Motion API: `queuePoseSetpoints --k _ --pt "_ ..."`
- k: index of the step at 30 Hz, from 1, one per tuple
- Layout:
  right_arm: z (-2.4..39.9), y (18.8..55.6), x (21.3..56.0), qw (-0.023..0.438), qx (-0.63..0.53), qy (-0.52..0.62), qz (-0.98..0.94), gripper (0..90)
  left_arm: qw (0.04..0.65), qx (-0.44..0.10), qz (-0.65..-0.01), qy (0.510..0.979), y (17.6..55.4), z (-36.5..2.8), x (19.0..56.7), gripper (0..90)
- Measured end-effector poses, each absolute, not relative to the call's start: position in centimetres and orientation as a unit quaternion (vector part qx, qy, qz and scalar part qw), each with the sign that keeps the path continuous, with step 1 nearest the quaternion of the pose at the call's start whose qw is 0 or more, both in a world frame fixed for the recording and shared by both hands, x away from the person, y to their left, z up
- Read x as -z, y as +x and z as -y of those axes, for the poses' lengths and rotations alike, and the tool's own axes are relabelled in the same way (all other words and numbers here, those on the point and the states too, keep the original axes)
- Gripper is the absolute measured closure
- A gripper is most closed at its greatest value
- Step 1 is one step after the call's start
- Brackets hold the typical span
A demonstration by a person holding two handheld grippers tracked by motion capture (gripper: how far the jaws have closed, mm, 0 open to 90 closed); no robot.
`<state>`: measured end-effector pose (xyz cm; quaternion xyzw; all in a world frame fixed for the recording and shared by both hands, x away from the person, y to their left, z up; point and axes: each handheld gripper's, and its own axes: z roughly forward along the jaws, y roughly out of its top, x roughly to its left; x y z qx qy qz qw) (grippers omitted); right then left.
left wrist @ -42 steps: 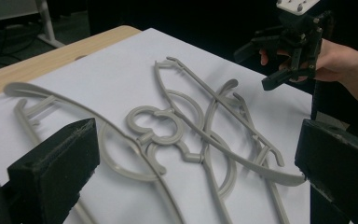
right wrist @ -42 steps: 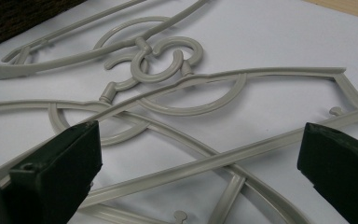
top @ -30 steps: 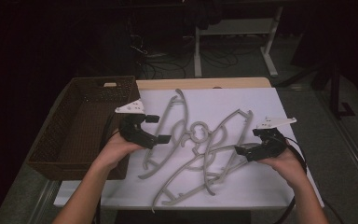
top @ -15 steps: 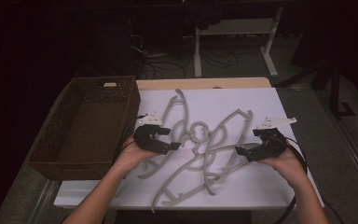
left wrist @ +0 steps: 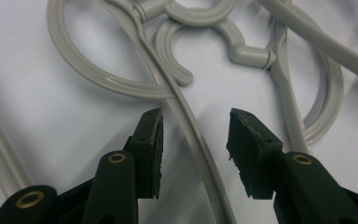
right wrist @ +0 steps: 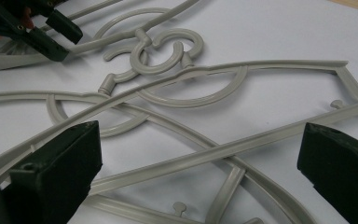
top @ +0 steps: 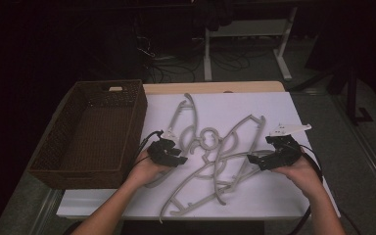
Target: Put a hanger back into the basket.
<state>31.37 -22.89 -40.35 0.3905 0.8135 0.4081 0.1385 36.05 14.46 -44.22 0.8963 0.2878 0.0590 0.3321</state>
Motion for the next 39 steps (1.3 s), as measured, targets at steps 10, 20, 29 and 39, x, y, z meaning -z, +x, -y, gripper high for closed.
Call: queuePoseSetpoints --k 10,20,29,39 --pt "23.0 31.4 40.4 0.14 -0.407 0.393 -0.813 0.0 0.306 -0.066 -0.293 0.903 35.9 -13.8 44.8 62.9" --pt "23.0 31.3 40.2 0.141 -0.411 0.392 -0.811 0.0 0.305 -0.07 -0.326 0.892 36.0 -13.7 44.8 73.7" --pt "23.2 31.2 40.0 0.142 -0.416 0.392 -0.808 0.0 0.317 -0.059 -0.354 0.878 36.5 -14.2 44.5 82.2" --pt "23.3 31.2 39.9 0.145 -0.418 0.395 -0.805 0.0 0.351 -0.056 -0.356 0.864 36.2 -13.6 42.6 82.2"
